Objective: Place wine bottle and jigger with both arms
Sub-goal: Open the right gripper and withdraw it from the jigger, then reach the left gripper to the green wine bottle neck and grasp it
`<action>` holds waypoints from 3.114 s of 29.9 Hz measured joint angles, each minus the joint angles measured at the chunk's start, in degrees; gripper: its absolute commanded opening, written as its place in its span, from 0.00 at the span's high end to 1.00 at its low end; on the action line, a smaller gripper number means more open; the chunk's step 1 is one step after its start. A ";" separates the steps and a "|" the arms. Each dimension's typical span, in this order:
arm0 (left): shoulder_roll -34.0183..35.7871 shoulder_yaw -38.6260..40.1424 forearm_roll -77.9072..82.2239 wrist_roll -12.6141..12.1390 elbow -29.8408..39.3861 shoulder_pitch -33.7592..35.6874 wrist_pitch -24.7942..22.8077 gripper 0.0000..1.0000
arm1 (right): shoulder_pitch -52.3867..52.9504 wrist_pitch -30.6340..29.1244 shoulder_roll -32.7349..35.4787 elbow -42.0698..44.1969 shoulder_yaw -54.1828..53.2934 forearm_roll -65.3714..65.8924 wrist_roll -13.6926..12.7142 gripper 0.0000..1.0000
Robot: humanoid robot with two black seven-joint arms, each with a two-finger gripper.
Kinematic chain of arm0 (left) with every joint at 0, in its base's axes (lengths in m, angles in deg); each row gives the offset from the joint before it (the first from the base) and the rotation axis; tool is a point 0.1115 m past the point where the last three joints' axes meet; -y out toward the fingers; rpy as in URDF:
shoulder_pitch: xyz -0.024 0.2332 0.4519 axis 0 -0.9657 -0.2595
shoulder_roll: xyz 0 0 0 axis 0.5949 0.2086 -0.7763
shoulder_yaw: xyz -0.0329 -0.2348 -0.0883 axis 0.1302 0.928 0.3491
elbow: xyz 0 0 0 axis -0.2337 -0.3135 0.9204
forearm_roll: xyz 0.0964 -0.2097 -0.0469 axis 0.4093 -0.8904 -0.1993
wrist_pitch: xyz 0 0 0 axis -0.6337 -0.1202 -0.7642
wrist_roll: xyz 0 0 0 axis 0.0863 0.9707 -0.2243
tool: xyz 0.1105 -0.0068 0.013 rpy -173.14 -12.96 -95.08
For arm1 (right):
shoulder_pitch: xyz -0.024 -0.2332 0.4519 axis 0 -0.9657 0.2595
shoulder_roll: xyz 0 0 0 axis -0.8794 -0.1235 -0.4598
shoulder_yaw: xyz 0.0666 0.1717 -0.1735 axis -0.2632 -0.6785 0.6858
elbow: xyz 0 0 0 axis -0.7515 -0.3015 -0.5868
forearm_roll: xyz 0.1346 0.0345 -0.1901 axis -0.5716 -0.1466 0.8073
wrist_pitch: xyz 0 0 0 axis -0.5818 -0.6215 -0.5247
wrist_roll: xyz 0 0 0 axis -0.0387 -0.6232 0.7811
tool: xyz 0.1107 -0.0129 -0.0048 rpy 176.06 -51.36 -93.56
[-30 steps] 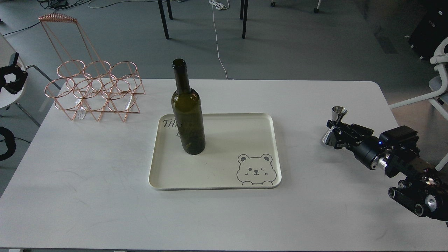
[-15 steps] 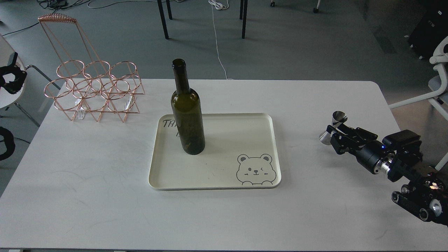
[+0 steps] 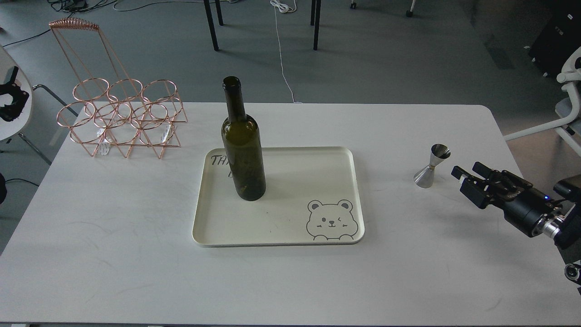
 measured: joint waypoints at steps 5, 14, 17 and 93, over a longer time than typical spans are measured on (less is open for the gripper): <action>3.23 -0.14 2.78 -0.15 1.01 -0.21 -0.13 0.01 | 3.81 0.00 6.52 -8.70 -0.49 -7.40 0.00 0.23; 12.09 -1.24 11.12 0.26 14.40 -0.73 -0.16 0.01 | 18.09 0.00 2.57 -7.75 -2.67 -26.25 0.00 0.19; 14.82 -1.35 15.12 -0.02 19.40 -0.70 -0.16 0.01 | 20.77 -2.50 -1.91 -3.00 -5.16 -33.64 0.00 0.15; -7.42 -0.46 126.88 -5.39 42.11 5.50 25.04 0.71 | 16.68 -56.00 -17.35 34.49 -20.82 -105.42 -2.24 0.01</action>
